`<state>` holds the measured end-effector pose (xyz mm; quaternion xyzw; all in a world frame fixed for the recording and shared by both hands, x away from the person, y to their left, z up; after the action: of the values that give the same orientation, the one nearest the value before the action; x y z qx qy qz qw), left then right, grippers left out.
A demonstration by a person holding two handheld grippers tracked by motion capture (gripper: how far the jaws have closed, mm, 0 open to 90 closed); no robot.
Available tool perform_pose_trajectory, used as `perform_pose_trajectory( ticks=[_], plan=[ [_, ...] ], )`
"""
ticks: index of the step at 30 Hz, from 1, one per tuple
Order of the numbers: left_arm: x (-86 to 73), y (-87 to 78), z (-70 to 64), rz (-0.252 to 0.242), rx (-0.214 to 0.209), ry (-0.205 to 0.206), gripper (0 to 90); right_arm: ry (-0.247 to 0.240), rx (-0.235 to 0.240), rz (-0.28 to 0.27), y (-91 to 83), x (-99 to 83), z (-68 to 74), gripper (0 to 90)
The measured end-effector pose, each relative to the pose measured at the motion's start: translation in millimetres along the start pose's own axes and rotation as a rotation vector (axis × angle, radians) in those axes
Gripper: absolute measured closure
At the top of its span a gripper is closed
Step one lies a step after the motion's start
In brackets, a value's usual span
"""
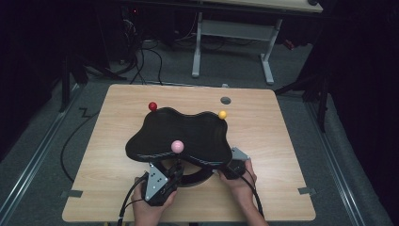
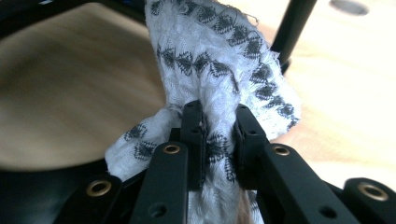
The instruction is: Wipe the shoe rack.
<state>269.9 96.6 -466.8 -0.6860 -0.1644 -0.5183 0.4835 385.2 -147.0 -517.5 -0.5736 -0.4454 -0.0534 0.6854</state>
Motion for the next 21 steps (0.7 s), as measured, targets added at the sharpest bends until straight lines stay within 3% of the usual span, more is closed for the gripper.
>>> perform_pose_trajectory(
  ticks=[4, 8, 9, 10, 13, 14, 16, 17, 21],
  plan=[
    [0.2, 0.0, -0.1, 0.003, 0.002, 0.0, 76.7, -0.032, 0.023, 0.01, -9.3, -9.5, 12.2, 78.1],
    [0.6, 1.2, -0.9, 0.0, 0.004, -0.004, 76.7, -0.093, 0.066, 0.003, -24.4, -25.7, 44.1, 78.3],
    [0.6, 1.2, -0.9, 0.0, 0.004, -0.004, 76.7, -0.093, 0.066, 0.003, -24.4, -25.7, 44.1, 78.3],
    [0.7, 1.8, -1.4, 0.0, 0.004, -0.007, 76.6, -0.11, 0.077, -0.017, -29.7, -30.5, 57.3, 78.7],
    [3.2, 5.3, -5.1, 0.003, 0.009, -0.012, 76.6, -0.114, 0.141, -0.02, -35.0, -29.7, 70.2, 78.7],
    [3.2, 5.3, -5.1, 0.003, 0.009, -0.012, 76.6, -0.114, 0.141, -0.02, -35.0, -29.7, 70.2, 78.7],
    [5.0, 8.7, -8.8, 0.001, 0.015, -0.013, 76.6, -0.165, 0.159, -0.024, -35.2, -28.8, 86.5, 78.5],
    [5.2, 9.2, -9.0, 0.0, 0.014, -0.014, 76.6, -0.185, 0.141, -0.03, -34.9, -28.7, 87.7, 78.5],
    [6.6, 10.7, -10.3, 0.005, 0.014, -0.013, 76.6, -0.148, 0.132, -0.017, -35.0, -29.0, 78.1, 78.5]
  ],
)
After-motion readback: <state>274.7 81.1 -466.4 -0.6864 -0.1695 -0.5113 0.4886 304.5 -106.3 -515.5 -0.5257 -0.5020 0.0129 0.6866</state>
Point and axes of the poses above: each handheld gripper's, and its own axes: y roughly forward along the jaws, x roughly out of its top, z roughly to its left, the point moved 1 cm from there along y, roughly forward along the jaws, and after that the axes turned 15 degrees about z, right-handed, at the moved point
